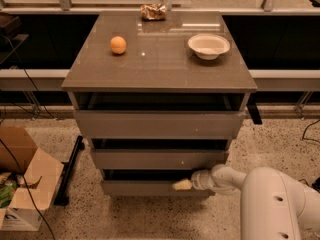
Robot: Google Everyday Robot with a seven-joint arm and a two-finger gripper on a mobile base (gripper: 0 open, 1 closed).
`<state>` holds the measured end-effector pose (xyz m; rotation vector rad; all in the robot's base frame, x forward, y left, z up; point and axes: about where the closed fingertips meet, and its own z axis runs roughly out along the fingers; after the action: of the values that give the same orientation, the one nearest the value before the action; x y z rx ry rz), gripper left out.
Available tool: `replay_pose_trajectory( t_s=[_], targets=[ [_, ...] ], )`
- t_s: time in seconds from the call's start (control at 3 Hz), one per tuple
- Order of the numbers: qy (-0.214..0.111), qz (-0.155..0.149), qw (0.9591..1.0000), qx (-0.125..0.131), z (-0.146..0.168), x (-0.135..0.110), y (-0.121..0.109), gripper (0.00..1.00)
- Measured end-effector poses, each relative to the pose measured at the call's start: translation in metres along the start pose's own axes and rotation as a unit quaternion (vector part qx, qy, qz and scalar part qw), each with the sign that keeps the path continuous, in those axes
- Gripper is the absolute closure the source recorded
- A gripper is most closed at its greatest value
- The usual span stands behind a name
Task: Open bottom drawer
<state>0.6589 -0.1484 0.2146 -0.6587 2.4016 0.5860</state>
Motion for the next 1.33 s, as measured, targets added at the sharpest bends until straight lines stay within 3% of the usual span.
replay_pose_trajectory(
  t_s=[0.33,0.67,1.0,1.33],
  targets=[
    [0.000,0.000,1.0000,0.000,-0.0004,0.0005,0.0001,0.50],
    [0.000,0.000,1.0000,0.000,-0.0013,0.0017,0.0003,0.72],
    [0.000,0.000,1.0000,0.000,-0.0019,0.0025,0.0004,0.71],
    [0.000,0.000,1.0000,0.000,-0.0026,0.0034,0.0006,0.48]
  ],
)
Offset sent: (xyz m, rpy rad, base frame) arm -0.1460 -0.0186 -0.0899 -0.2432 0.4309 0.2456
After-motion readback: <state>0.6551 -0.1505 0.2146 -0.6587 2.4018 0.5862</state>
